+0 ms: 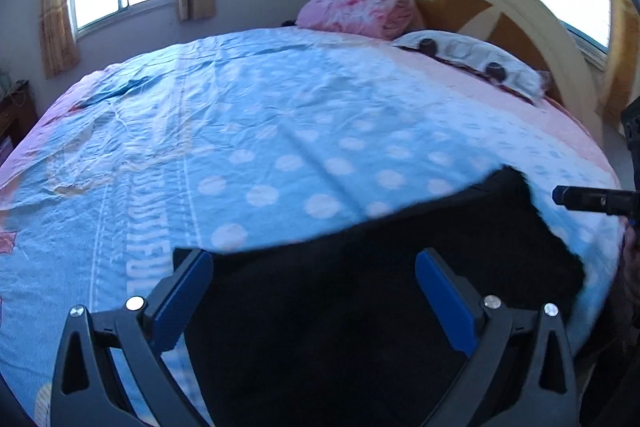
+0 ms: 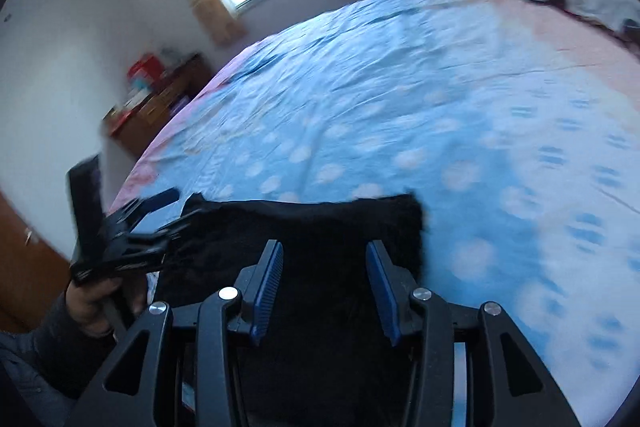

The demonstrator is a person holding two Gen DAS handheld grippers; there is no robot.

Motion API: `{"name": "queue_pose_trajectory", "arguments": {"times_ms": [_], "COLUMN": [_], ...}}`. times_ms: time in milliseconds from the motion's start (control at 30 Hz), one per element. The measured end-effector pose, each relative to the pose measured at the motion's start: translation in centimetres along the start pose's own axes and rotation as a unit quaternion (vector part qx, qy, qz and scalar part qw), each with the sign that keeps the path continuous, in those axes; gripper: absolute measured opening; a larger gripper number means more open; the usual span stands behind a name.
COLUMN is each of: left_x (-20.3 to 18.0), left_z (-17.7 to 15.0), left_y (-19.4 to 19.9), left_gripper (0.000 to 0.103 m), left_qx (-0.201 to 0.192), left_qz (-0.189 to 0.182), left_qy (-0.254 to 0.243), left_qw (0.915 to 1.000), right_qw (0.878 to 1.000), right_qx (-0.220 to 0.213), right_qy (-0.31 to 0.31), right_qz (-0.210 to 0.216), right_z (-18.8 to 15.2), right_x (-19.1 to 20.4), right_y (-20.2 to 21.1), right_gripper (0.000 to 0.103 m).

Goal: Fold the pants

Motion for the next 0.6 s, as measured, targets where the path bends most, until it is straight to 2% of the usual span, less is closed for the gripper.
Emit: {"name": "queue_pose_trajectory", "arguments": {"times_ms": [67, 133, 167, 233, 333, 433, 533, 600], "left_x": [-0.8, -1.1, -1.0, -0.6, 0.0, 0.9, 1.7, 2.1], "left_z": [-0.8, -1.8, -2.1, -3.1, -4.7, -5.9, -6.6, -6.8], "left_y": [0.7, 1.4, 1.8, 2.3, 2.1, 1.0, 0.1, 0.0], "left_gripper": [0.103, 0.103, 0.103, 0.103, 0.103, 0.103, 0.103, 0.103], "left_qx": [-0.001, 0.001, 0.000, 0.003, 0.018, 0.034, 0.044, 0.045], "left_qz": [-0.012, -0.005, -0.002, -0.001, 0.002, 0.020, 0.017, 0.015], "left_qy": [-0.004, -0.012, -0.012, -0.003, 0.005, 0.004, 0.024, 0.034], "left_qw": [0.9999, 0.9999, 0.9999, 1.0000, 0.9998, 0.9992, 0.9986, 0.9983], "right_qw": [1.000, 0.999, 0.999, 0.999, 0.999, 0.999, 0.999, 0.999], "right_qx": [0.001, 0.006, 0.008, 0.017, 0.026, 0.028, 0.027, 0.010], "right_qy": [-0.017, -0.028, -0.035, -0.050, -0.041, -0.040, -0.027, -0.032], "right_qz": [0.005, -0.018, -0.018, 0.006, 0.011, 0.021, 0.014, 0.022], "right_z": [-1.6, -3.8, -4.7, -6.7, -8.1, -8.3, -8.1, -7.6], "right_x": [-0.2, -0.8, -0.9, -0.4, 0.2, 0.4, 0.1, 0.2], "right_y": [1.4, 2.4, 2.9, 3.2, 2.7, 1.6, 0.8, 1.5], "right_gripper": [0.046, 0.045, 0.040, 0.037, 0.037, 0.037, 0.014, 0.009]}}
Point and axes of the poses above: each gripper's, at about its wrist camera, not at the fingertips, and y roughly against the way its jaws point, x to its left, z to its top, the point moved 9 cm from there along -y, roughly the way its jaws point, and after that the axes turned 1 degree about x, right-handed, at the moved point
